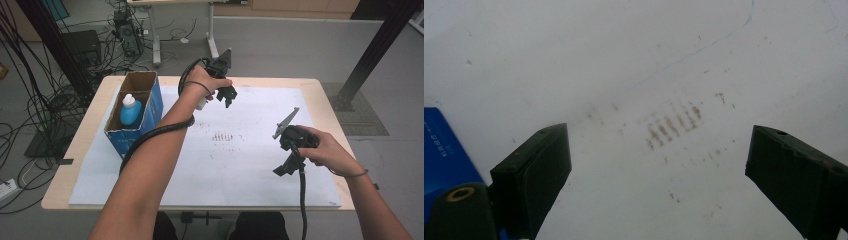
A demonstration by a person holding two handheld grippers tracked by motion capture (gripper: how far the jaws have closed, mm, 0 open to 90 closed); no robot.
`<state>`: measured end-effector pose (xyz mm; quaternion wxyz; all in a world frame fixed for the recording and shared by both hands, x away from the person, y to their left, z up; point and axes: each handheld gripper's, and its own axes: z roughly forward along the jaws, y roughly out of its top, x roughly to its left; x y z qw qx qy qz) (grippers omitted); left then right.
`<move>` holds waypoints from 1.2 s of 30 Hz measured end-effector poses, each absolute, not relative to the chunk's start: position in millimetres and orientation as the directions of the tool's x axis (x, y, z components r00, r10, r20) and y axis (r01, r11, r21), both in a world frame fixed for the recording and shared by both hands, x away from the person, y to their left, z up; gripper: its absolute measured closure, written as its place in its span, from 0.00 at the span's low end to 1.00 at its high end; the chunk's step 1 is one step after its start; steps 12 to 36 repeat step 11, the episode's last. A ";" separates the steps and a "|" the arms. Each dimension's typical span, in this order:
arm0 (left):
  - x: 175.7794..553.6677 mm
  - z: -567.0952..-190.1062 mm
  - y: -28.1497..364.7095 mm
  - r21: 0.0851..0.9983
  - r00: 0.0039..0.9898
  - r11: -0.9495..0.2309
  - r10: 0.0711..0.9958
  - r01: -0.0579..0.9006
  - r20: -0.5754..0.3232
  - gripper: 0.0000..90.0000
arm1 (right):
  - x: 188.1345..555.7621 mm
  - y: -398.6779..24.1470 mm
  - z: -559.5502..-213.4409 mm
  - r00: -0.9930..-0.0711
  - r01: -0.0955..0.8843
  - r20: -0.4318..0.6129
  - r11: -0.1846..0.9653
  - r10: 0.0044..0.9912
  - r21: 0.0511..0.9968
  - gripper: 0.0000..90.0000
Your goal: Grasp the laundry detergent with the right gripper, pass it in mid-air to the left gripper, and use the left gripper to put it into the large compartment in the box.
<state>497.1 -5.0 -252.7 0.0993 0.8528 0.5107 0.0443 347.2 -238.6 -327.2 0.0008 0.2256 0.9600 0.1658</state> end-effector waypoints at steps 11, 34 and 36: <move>496.3 -254.3 -7.6 0.216 0.480 -0.463 0.877 0.860 -0.033 0.12 | 346.1 -240.3 -325.2 -0.896 0.437 0.072 0.840 0.439 0.321 0.03; 496.3 -254.3 -7.6 0.216 0.480 -0.463 0.877 0.860 -0.033 0.12 | 346.1 -240.3 -325.2 -0.896 0.437 0.072 0.840 0.439 0.321 0.03; 496.3 -254.3 -7.6 0.216 0.480 -0.463 0.877 0.860 -0.033 0.12 | 346.1 -240.3 -325.2 -0.896 0.437 0.072 0.840 0.439 0.321 0.03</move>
